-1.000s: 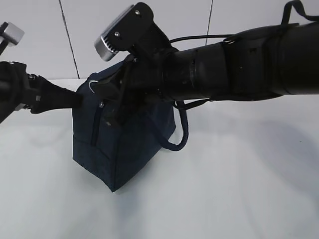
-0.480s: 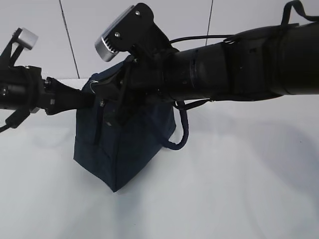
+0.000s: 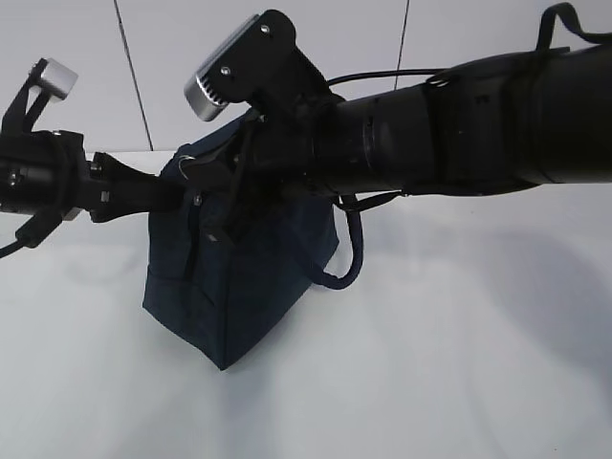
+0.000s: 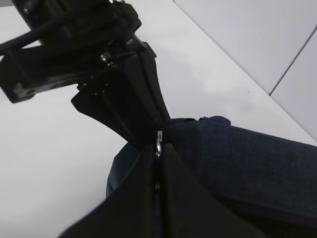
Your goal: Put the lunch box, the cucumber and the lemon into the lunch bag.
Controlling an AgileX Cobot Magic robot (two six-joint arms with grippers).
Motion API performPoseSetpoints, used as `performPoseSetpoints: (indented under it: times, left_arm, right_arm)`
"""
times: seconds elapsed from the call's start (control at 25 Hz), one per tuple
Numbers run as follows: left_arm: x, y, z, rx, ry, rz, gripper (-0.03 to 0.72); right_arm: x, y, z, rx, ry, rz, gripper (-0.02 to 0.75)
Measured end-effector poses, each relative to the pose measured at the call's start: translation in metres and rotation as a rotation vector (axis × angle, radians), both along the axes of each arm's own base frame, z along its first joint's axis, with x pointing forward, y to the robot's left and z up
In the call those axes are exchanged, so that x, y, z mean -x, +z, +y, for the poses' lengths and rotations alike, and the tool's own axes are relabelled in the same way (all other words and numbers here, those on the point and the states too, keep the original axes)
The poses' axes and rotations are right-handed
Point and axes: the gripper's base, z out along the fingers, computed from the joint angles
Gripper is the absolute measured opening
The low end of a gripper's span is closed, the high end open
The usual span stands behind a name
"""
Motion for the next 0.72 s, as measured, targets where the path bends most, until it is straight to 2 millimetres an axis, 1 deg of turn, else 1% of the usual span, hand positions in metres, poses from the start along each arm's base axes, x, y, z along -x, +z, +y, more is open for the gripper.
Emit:
performPoseSetpoints:
  times: [0.16, 0.32, 0.52, 0.72]
  left_arm:
    - [0.000, 0.000, 0.000, 0.008, -0.003, 0.006, -0.003]
    - [0.001, 0.002, -0.001, 0.028, -0.006, 0.011, -0.003]
    - [0.001, 0.003, -0.002, 0.040, -0.013, 0.014, -0.003]
    - [0.002, 0.004, -0.003, 0.046, -0.027, 0.017, -0.004]
  right_arm:
    - [-0.001, 0.002, 0.000, 0.000, -0.011, -0.006, 0.008]
    - [-0.006, 0.014, -0.002, 0.001, -0.055, -0.045, 0.008]
    - [-0.011, 0.021, -0.003, -0.004, -0.074, -0.063, 0.008]
    - [-0.016, 0.032, -0.003, -0.024, -0.085, -0.092, 0.008]
